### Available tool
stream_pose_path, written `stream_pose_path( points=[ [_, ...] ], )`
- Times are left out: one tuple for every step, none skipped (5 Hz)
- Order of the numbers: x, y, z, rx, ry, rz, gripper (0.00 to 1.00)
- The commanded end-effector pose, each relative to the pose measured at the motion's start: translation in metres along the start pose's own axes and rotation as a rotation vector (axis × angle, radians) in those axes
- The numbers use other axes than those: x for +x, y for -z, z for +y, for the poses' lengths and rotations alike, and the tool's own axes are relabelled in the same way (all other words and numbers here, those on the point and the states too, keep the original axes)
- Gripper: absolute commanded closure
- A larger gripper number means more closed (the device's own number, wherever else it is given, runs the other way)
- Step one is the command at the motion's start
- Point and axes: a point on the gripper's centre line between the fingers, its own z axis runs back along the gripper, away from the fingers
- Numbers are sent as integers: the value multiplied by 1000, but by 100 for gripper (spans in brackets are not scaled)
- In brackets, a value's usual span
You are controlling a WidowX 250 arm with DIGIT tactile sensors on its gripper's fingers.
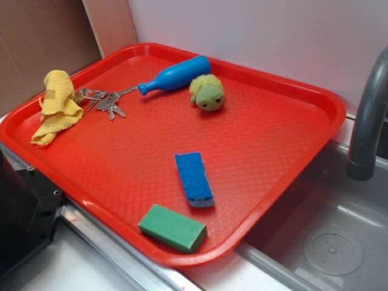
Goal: Grab the blue bottle.
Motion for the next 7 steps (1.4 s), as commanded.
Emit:
stream_pose_path(
  points=[
    [0, 0, 0, 0, 0, 0, 0],
    [44, 55, 18, 93, 36, 38, 0],
    [87, 110, 31, 101, 82, 67, 0],
    [122, 146, 43, 133, 131, 75, 0],
    [140, 163, 57, 117, 170, 36, 0],
    [160, 170, 61, 92, 194, 6, 0],
    [182, 192, 67, 103, 209, 12, 0]
  ],
)
